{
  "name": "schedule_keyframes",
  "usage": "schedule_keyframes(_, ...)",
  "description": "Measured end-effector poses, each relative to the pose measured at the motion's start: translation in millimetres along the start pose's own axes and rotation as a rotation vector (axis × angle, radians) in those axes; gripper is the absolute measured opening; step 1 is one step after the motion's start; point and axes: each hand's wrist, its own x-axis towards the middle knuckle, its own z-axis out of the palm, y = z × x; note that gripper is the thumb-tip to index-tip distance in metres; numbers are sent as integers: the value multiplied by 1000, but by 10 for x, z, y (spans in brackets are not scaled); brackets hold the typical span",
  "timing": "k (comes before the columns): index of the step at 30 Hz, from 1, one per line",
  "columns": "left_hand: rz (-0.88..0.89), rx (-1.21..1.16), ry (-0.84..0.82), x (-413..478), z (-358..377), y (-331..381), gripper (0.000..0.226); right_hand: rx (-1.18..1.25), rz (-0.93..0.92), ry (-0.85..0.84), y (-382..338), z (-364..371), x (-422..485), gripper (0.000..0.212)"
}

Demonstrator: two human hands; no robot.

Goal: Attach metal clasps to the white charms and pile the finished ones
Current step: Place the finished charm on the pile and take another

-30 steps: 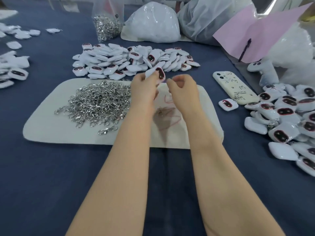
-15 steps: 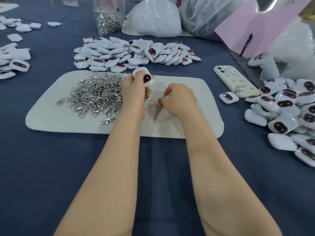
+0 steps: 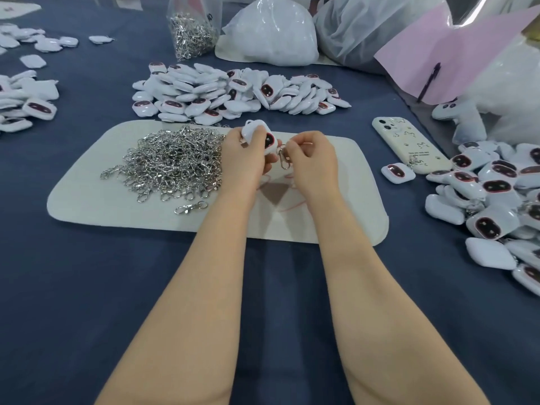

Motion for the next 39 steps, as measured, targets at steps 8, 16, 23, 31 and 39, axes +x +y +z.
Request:
schedule_keyframes(8,112,14,7,-14,7,-25,42,107,-5,60,24,17,47,17)
schedule_keyframes(16,376,577,-49,-41,38,-60,20,-207,-254,74,20,93,-15,22)
schedule_keyframes(23,399,663,-29,-6,14,-77,11,-232,-295,103,-10,85,-21,19)
schedule_keyframes(31,416,650,3,-19,15,-79,8,-275,-305,62,-14,82,-27,20)
schedule_keyframes(39,396,545,17,-16,20,-63,8,-149,-171,50,10,74,3,18)
